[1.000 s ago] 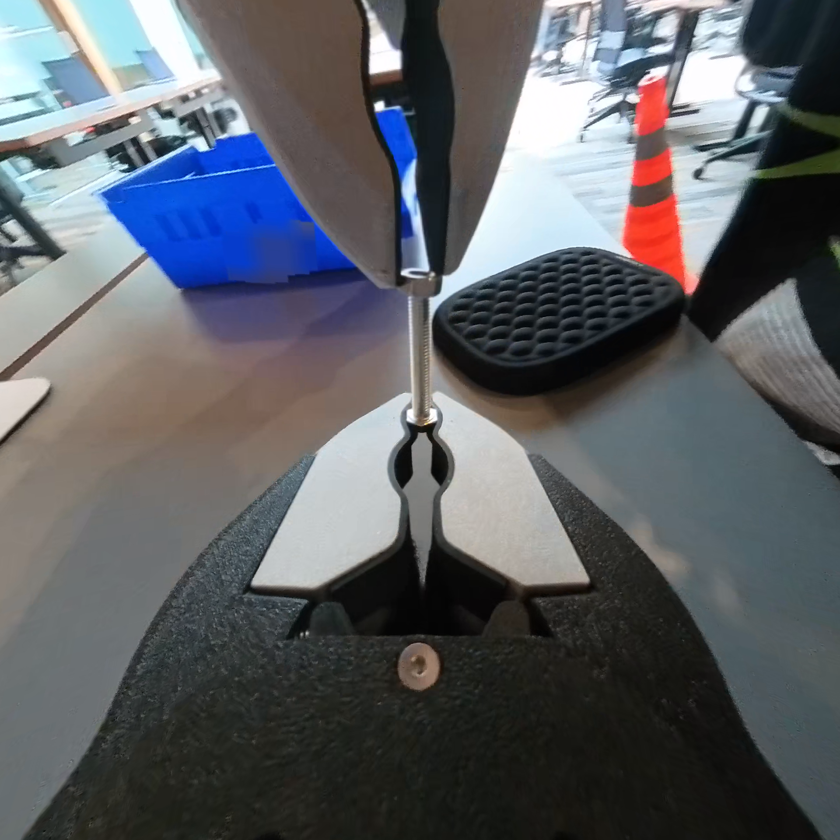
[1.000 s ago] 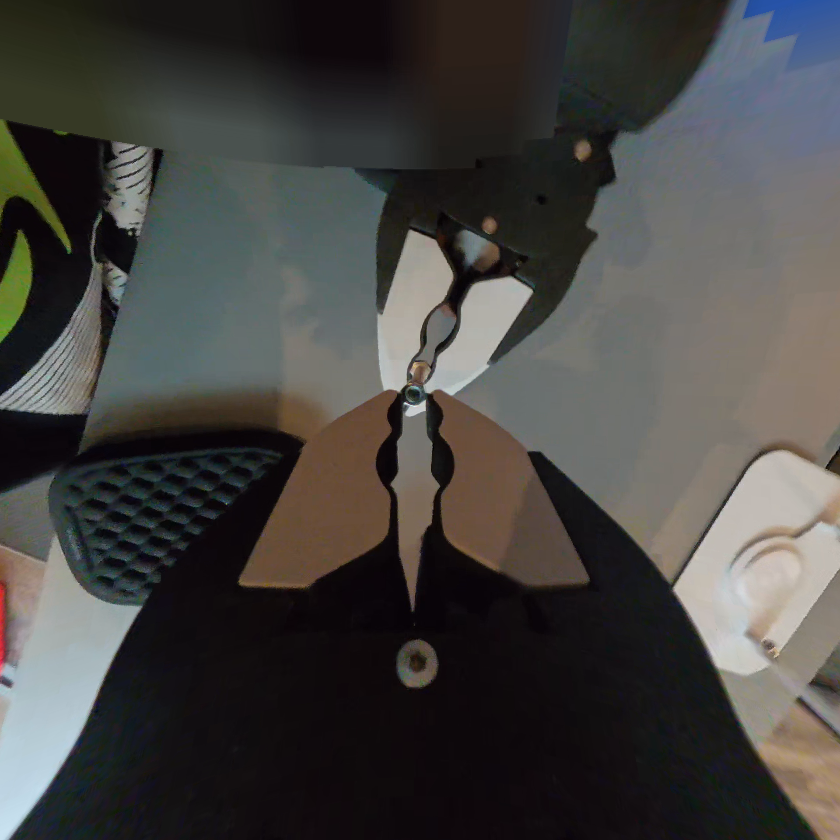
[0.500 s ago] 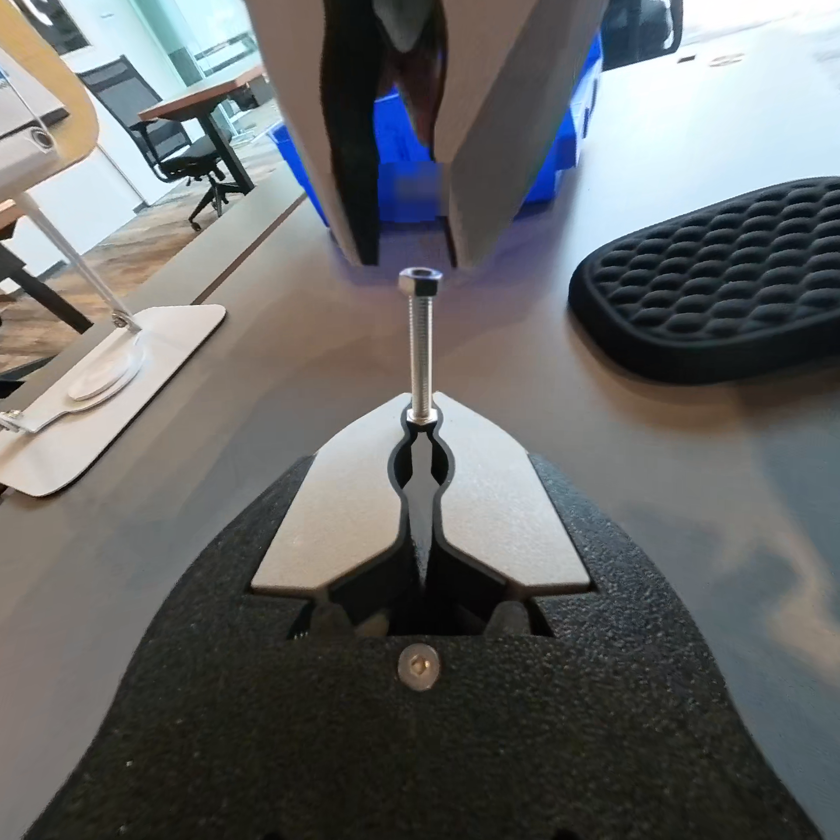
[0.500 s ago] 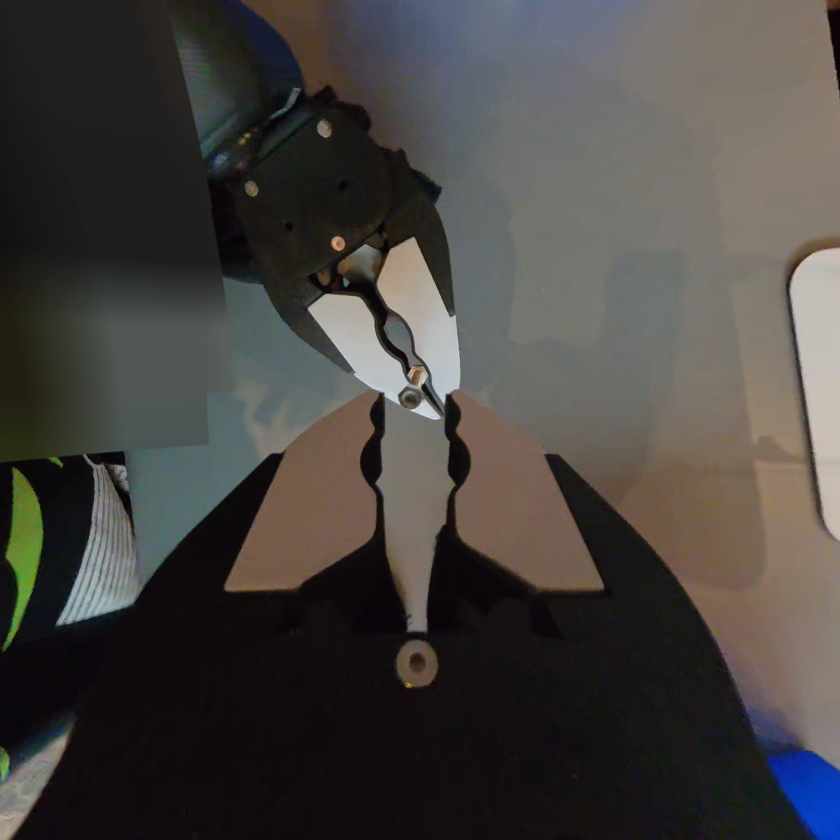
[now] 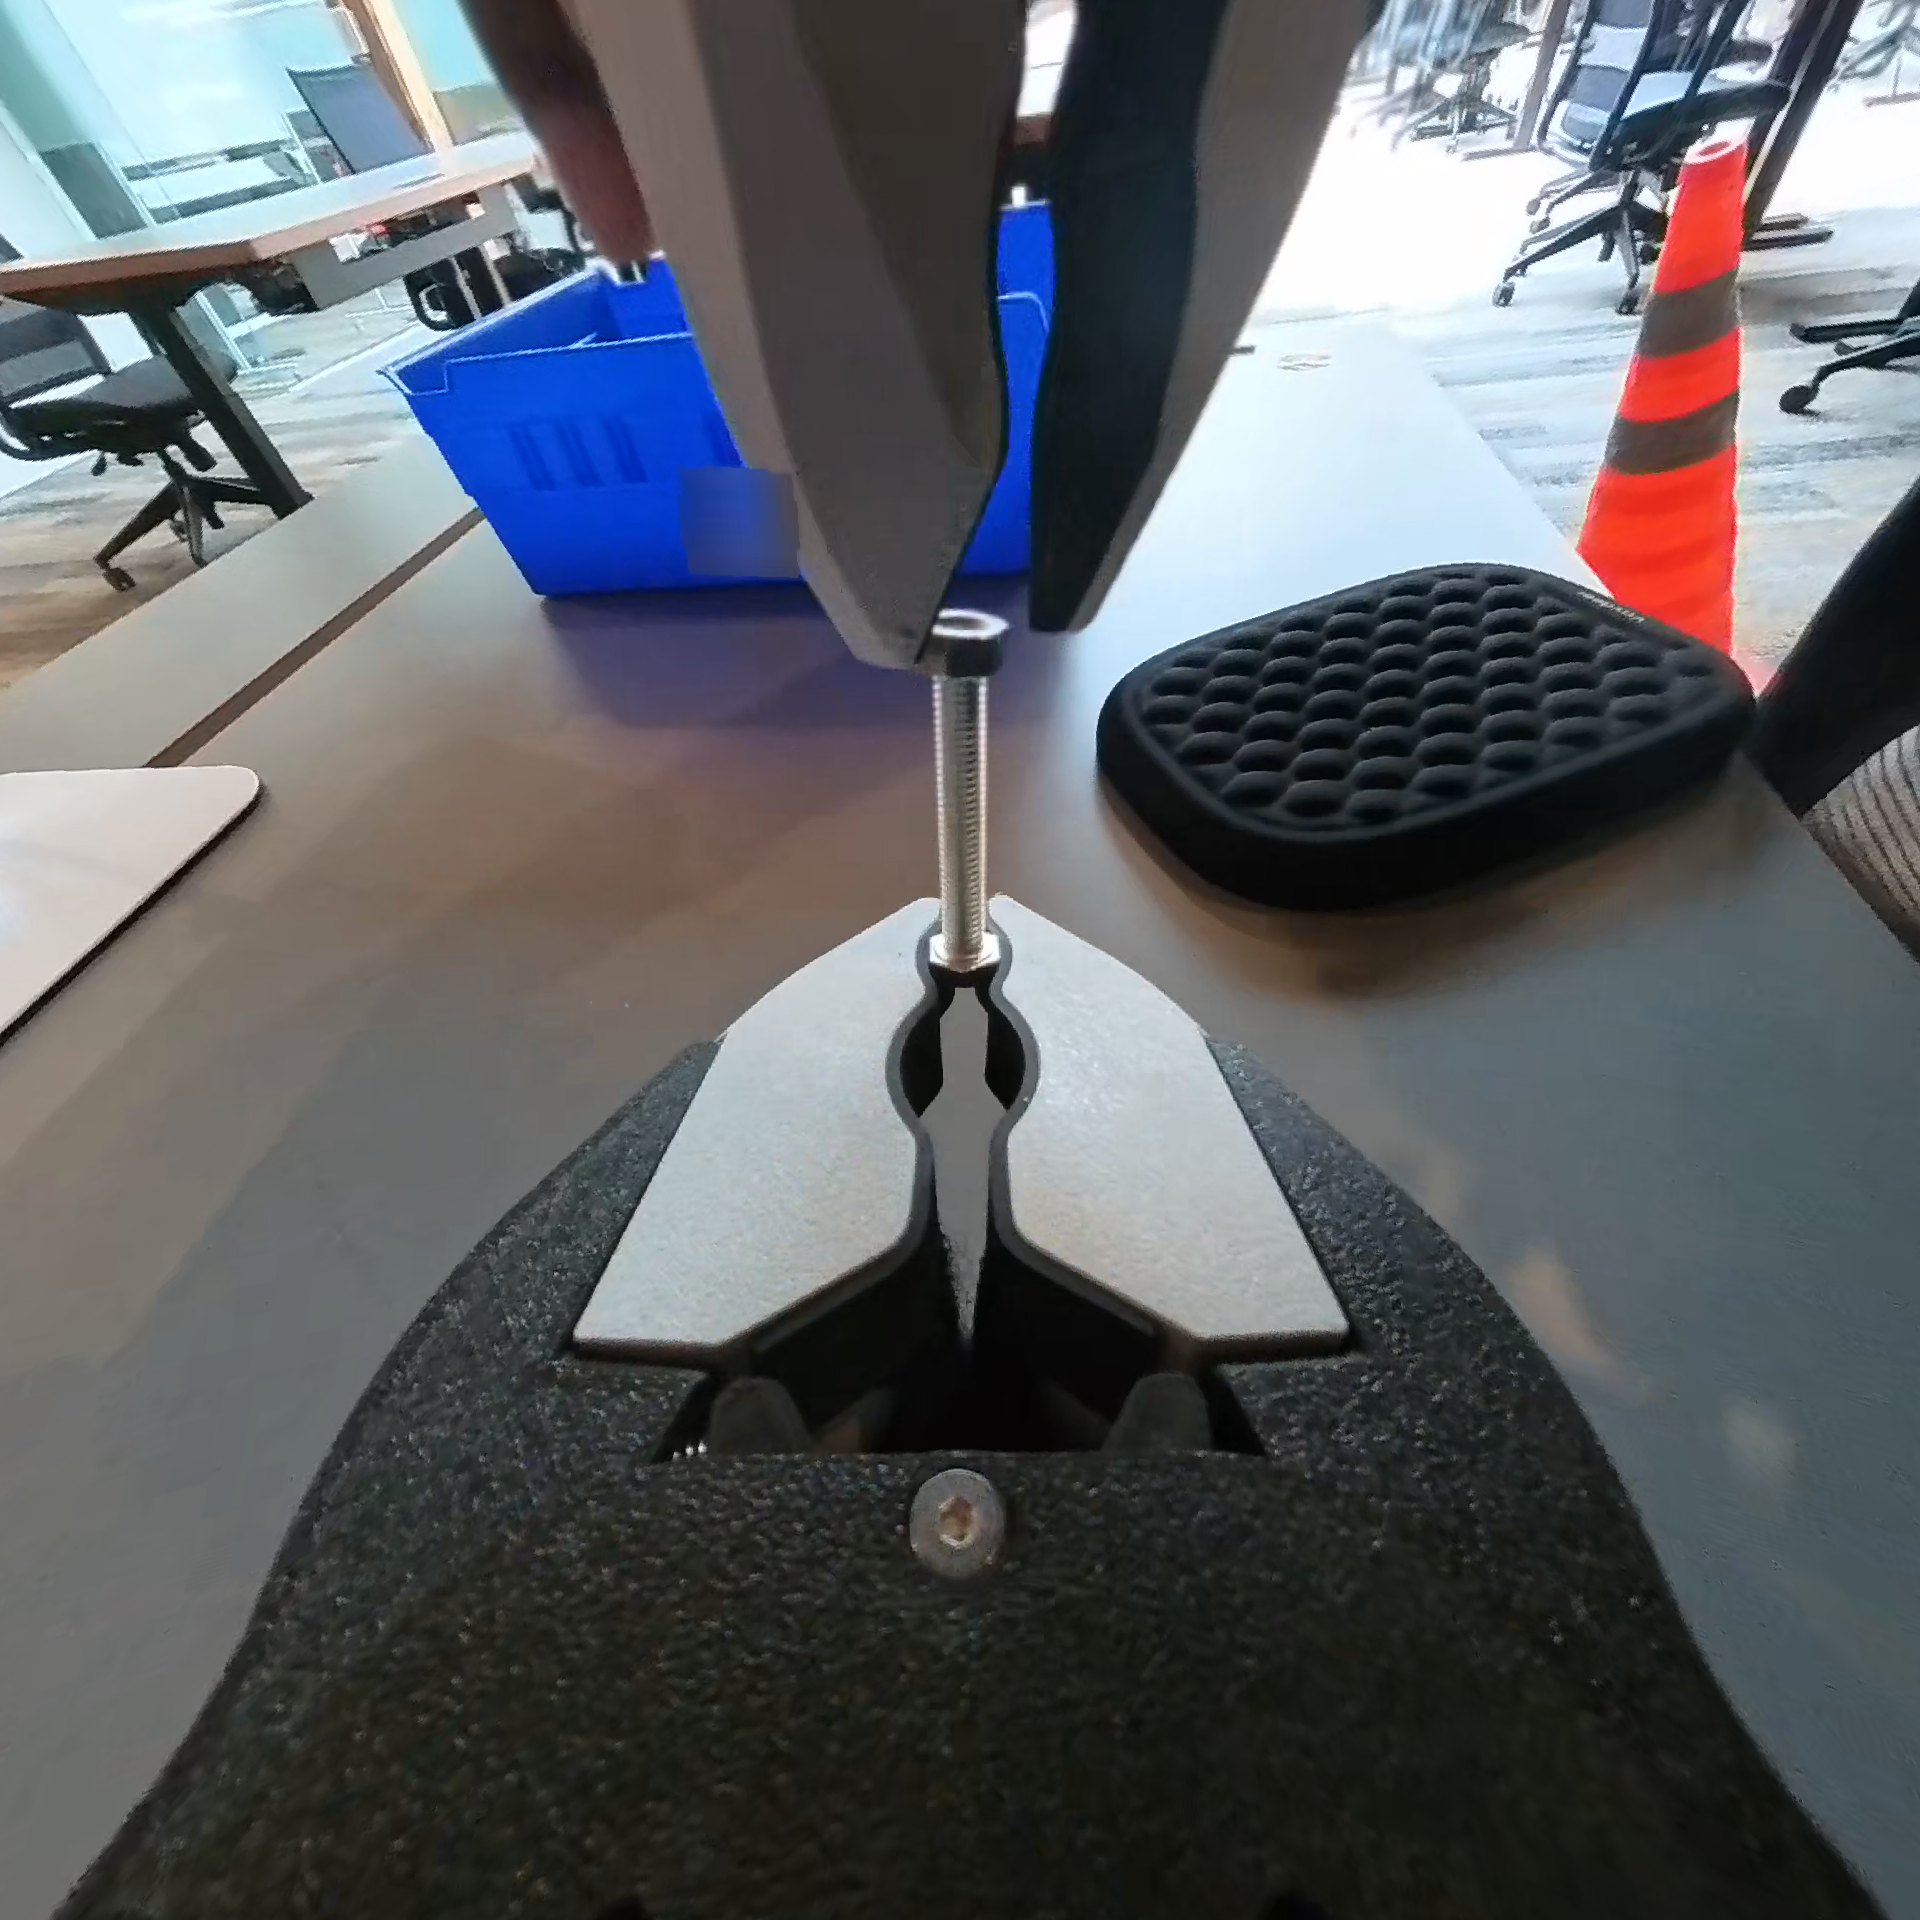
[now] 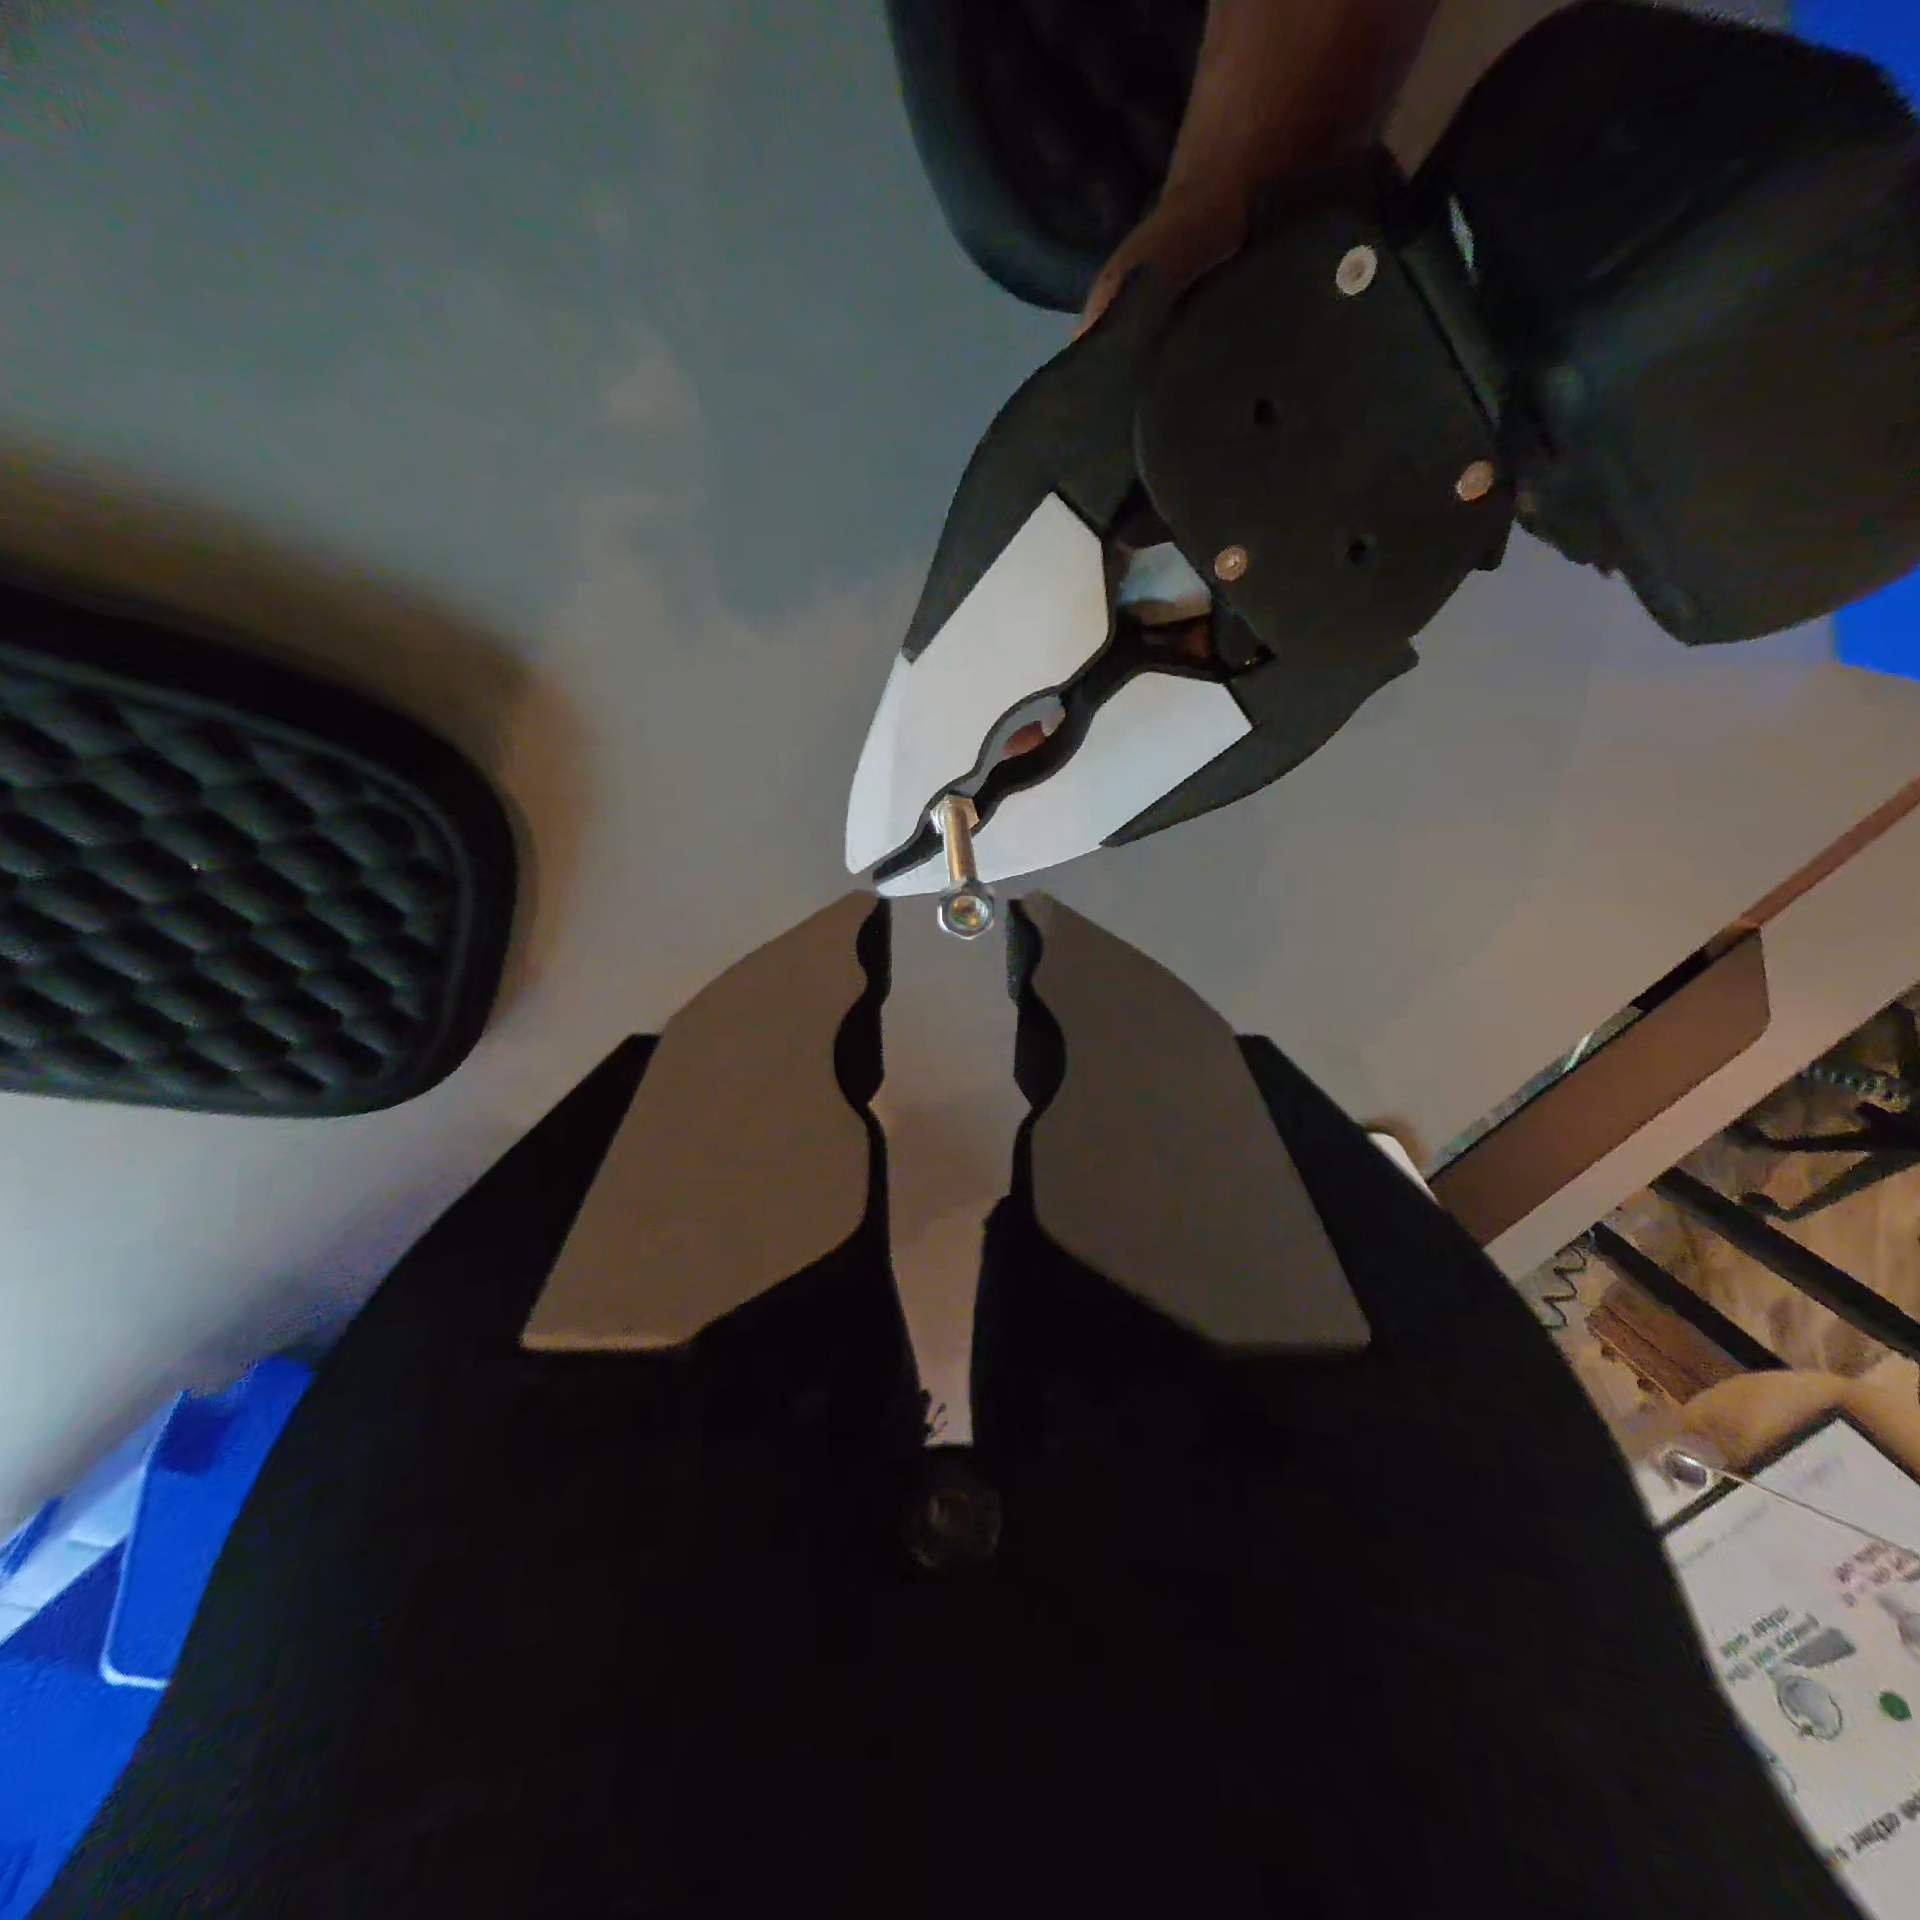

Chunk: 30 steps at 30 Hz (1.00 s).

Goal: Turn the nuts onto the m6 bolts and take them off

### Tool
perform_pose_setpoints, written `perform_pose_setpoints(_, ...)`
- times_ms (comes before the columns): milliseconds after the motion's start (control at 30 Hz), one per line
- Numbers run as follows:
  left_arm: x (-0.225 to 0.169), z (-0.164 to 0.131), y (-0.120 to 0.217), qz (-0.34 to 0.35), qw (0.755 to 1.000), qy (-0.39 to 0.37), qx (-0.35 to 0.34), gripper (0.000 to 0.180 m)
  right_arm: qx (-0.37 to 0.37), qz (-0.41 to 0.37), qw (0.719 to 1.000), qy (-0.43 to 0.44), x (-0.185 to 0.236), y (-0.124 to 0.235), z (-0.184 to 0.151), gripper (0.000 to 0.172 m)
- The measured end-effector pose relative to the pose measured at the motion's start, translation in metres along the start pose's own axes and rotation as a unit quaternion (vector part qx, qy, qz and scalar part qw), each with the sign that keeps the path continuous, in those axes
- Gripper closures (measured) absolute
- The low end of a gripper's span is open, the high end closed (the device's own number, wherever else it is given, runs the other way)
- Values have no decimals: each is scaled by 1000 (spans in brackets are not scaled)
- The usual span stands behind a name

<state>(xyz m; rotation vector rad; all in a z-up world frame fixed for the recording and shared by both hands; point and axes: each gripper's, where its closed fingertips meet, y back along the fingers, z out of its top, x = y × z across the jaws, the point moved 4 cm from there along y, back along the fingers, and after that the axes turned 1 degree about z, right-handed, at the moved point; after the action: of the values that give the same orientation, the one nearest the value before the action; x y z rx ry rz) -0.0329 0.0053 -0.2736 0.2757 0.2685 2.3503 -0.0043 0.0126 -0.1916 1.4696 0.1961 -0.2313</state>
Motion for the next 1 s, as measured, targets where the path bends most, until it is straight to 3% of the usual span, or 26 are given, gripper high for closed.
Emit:
perform_pose_setpoints(200,0,0,0,0,1000,-1,0,178,-5,5,1000,-21,-5,-2,0,162)
perform_pose_setpoints(333,5,1,1,32,999,4,-5,178,-5,-3,986,-165,-9,-1,-5,162)
perform_pose_setpoints(400,8,1,2,49,999,7,-6,178,2,-15,966,-257,-8,-1,-7,162)
perform_pose_setpoints(500,9,0,1,63,998,1,0,178,5,-18,911,-412,-4,-2,-9,162)
perform_pose_setpoints(567,8,-1,0,63,998,-7,6,178,-5,-21,890,-456,-1,-3,-9,162)
perform_pose_setpoints(600,7,-1,-1,60,998,-9,7,178,-12,-20,894,-448,0,-3,-8,161)
perform_pose_setpoints(667,5,-1,-1,50,999,-10,6,178,-12,-29,927,-373,0,-1,-5,133)
perform_pose_setpoints(700,4,-1,-1,42,999,-10,5,178,-4,-39,948,-315,0,2,-6,131)
perform_pose_setpoints(767,3,-1,-1,32,999,-10,3,178,8,-52,981,-186,0,6,-6,133)
perform_pose_setpoints(833,1,-1,-1,21,1000,-11,4,178,-1,-28,996,-82,6,6,-1,137)
perform_pose_setpoints(1000,-2,0,0,-1,1000,-11,-3,178,-26,11,1000,-12,-1,5,6,145)
